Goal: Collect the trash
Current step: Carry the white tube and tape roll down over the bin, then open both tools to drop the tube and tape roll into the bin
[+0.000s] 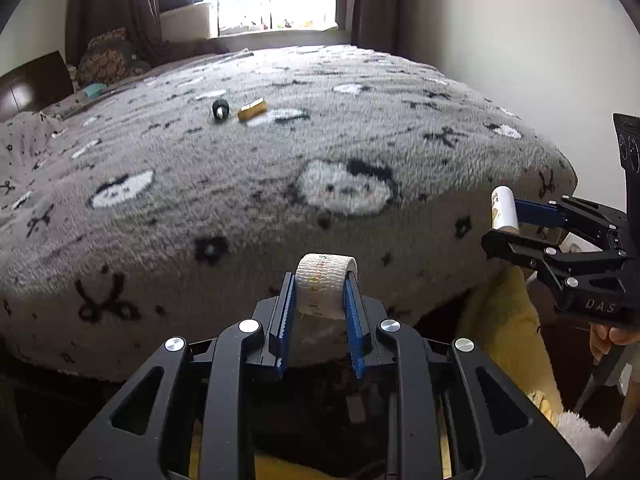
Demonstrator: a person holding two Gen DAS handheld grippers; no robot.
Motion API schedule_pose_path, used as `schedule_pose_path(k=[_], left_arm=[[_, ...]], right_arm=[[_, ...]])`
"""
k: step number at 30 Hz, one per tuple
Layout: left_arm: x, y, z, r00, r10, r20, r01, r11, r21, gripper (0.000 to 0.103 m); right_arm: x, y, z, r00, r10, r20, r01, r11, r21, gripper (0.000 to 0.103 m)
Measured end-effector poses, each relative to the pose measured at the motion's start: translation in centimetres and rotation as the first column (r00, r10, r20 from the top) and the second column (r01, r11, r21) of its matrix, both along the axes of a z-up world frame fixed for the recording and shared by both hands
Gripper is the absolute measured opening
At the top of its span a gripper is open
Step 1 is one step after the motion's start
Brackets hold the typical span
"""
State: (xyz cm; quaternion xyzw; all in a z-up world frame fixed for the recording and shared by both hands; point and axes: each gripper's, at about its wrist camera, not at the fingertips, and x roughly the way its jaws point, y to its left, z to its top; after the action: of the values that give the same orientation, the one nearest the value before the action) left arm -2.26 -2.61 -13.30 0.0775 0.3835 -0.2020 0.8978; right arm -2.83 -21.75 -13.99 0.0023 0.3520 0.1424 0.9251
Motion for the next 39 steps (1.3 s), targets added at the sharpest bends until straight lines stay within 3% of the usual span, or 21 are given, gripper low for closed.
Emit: schedule_pose_path(k=[6,16,21,31,39], left_arm=[[-0.9,1.1,-4.7,0.993,0.041,-0.112,-0.042,0.999,-0.005,0.022],[-1.1,1.1,-12.1,0.954,0.054,-0.294,-0.039,0.998,0.058,0.022],[-0.9,0.9,-14.9,0.931,0.059,-0.359,-0.029,0.996,0.089,0.022],[-0.5,0.5,-16.9,0.899,0.042,-0.435,-0.004,0.996,0.087,0.023],[-0.5,-0.2,-18.2,0.891,0.013,-0.455,0.023,0.997,0.074,0.023]], right_arm=[[-0.4,0.0,-4.5,0.991,-0.016,-0.130,0.026,0.997,0.073,0.056],[-0.3,1.7,-9.5,0.965,-0.050,-0.259,0.048,0.999,-0.014,0.056],[0.1,2.5,-11.8,0.943,-0.044,-0.329,0.044,0.999,-0.008,0.056],[1.0,3.7,-14.1,0.914,0.001,-0.405,0.013,0.999,0.032,0.056],[1.8,4.7,-14.5,0.904,0.022,-0.427,-0.004,0.999,0.043,0.056]])
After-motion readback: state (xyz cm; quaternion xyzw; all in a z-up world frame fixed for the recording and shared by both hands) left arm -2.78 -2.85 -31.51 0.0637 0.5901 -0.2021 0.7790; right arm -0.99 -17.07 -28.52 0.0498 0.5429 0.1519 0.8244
